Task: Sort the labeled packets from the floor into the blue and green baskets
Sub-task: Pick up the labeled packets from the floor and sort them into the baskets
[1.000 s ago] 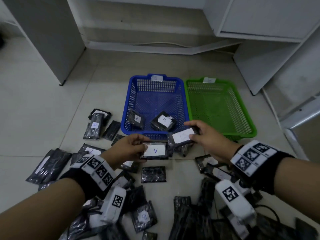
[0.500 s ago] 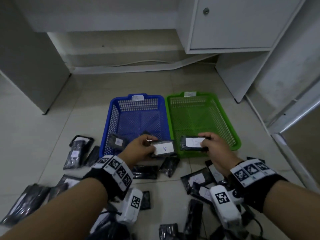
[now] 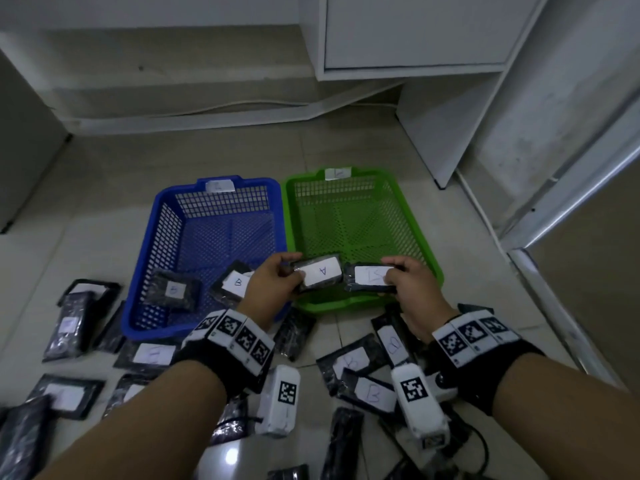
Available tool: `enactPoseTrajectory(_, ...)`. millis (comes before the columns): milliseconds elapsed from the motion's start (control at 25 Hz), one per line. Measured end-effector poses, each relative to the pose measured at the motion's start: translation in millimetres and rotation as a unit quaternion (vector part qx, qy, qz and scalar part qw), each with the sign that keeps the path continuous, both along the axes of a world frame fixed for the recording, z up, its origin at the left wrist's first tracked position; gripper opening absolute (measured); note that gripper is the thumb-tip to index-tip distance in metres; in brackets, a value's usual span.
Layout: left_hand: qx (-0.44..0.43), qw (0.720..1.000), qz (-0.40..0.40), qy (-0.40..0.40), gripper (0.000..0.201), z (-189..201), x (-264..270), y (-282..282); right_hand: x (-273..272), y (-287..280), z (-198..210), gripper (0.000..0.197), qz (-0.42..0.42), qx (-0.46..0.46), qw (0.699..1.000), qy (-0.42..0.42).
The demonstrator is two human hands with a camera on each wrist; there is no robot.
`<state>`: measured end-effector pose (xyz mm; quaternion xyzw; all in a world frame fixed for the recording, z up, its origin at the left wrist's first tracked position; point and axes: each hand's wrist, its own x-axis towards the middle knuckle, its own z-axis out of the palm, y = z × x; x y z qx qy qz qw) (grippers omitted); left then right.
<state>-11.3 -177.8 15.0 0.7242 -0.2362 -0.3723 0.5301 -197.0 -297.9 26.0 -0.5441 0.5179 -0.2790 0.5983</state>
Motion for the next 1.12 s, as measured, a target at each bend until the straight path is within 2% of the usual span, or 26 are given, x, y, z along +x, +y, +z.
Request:
enactPoseTrajectory(520,-0.044,0.995,0.067,0.053,0.023,-7.3,6.6,9.5,10.5,0.5,-10.1,0.032,0.006,-0.024,1.0,0.01)
enactPoseTrajectory(840,-0.043,0.997,0.064,0.009,0.028,-14.6,8.8,11.1,19.3,7.3,-10.1,0.033,0.007,-0.03,0.999,0.008)
enactPoseTrajectory(1120,-0.058,0.993,0.096,0.035,0.029,-9.1,15.7,17.6,25.3,9.7,-9.3,0.033,0.002,-0.035,0.999,0.004)
